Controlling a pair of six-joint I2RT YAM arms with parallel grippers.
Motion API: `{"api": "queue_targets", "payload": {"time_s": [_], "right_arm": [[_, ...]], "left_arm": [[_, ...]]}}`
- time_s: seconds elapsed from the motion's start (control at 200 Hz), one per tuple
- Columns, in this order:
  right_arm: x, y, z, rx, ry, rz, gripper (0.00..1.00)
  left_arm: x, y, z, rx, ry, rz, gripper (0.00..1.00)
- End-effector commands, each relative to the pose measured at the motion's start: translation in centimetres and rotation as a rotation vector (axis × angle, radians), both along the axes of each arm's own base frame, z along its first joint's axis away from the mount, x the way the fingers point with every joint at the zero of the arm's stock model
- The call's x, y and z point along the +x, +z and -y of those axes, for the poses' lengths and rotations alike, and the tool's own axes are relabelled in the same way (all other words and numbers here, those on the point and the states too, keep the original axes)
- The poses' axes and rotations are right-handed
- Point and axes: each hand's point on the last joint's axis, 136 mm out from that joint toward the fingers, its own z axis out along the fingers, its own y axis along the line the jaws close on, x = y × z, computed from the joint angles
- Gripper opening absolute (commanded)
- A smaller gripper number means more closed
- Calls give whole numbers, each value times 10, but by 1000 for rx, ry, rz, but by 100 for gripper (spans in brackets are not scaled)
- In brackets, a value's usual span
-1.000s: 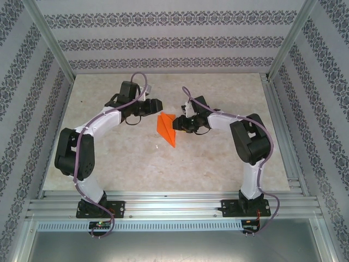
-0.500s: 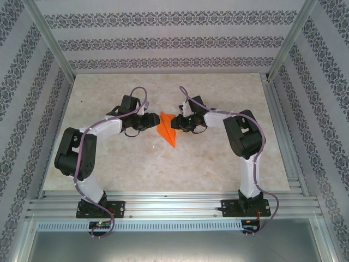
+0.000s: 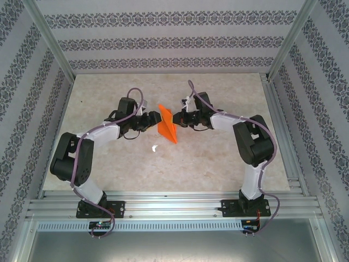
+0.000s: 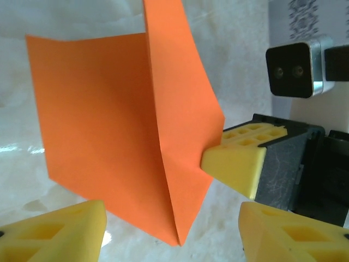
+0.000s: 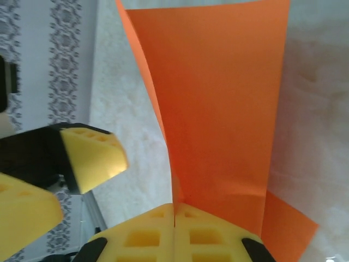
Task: Fold a paper plane with a square sheet of paper (fold left side to right side)
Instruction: Turn over the paper at the center of the table.
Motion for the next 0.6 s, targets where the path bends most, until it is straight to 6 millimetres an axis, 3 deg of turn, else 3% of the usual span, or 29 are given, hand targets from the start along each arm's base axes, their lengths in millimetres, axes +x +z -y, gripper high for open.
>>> {"api": "queue_targets", "payload": {"time_s": [0.0,0.14,0.27,0.39,0.595], "right_arm": [[-1,44,-3,110,8,49,0],[-4,67,-5,192,-2,36,0],[-9,89,-7,264,5,40,0],[-11,106,-8,327,6,46,0],[-14,117,-8,365,2,42,0]], "left_arm": [[12,53,8,-157,22,136,64],[13,86,11,-226,18,230,60],[13,104,11,-257,17,263,58],[14,105,13,-279,17,241,58],[16,100,13,-285,24,225,61]]}}
